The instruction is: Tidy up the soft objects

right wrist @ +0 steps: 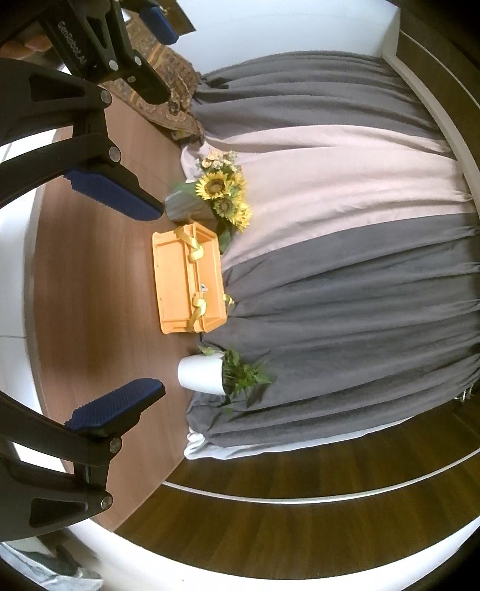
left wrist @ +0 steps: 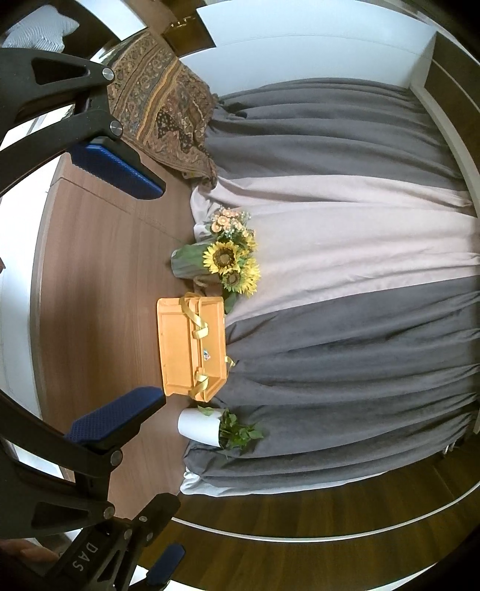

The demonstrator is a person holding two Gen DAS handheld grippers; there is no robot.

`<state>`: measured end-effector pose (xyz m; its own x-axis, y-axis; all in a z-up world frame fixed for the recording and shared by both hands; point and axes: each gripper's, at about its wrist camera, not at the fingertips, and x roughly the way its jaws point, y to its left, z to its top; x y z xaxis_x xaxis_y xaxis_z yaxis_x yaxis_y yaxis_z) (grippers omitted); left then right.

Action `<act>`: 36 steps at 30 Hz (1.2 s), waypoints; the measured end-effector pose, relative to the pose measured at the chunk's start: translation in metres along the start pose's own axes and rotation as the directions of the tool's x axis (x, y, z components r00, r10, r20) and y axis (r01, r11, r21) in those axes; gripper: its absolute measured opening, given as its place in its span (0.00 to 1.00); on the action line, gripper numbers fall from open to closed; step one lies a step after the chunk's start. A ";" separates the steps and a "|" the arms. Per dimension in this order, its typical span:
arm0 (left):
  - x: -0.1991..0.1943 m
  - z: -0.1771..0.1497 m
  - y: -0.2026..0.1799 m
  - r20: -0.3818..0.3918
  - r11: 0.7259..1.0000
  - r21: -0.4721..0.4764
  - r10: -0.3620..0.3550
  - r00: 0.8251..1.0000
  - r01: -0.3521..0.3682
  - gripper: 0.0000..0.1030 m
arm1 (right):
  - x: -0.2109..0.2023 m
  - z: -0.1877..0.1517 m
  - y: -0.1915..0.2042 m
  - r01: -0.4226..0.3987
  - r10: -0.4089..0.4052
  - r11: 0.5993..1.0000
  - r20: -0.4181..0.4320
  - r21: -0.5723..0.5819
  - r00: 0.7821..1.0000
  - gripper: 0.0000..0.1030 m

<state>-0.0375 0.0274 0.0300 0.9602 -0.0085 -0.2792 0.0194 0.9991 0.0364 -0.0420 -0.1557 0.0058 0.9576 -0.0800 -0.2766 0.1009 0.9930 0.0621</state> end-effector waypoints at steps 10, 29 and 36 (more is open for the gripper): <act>-0.008 0.001 -0.005 -0.005 1.000 0.002 -0.028 1.000 0.028 1.00 | -0.014 0.000 -0.007 0.008 -0.008 1.000 0.003 0.002 1.000 0.86; -0.009 0.001 -0.008 0.002 0.998 0.031 -0.047 0.999 0.047 1.00 | -0.023 -0.002 -0.013 0.024 -0.024 1.000 0.003 0.014 1.000 0.86; -0.007 0.001 -0.010 0.008 0.999 0.040 -0.023 1.000 0.022 1.00 | -0.022 -0.003 -0.014 0.021 -0.021 1.000 -0.005 0.018 1.000 0.86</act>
<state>-0.0440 0.0179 0.0321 0.9616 -0.0314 -0.2725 0.0521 0.9963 0.0689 -0.0649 -0.1678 0.0084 0.9541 -0.1000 -0.2823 0.1255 0.9894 0.0736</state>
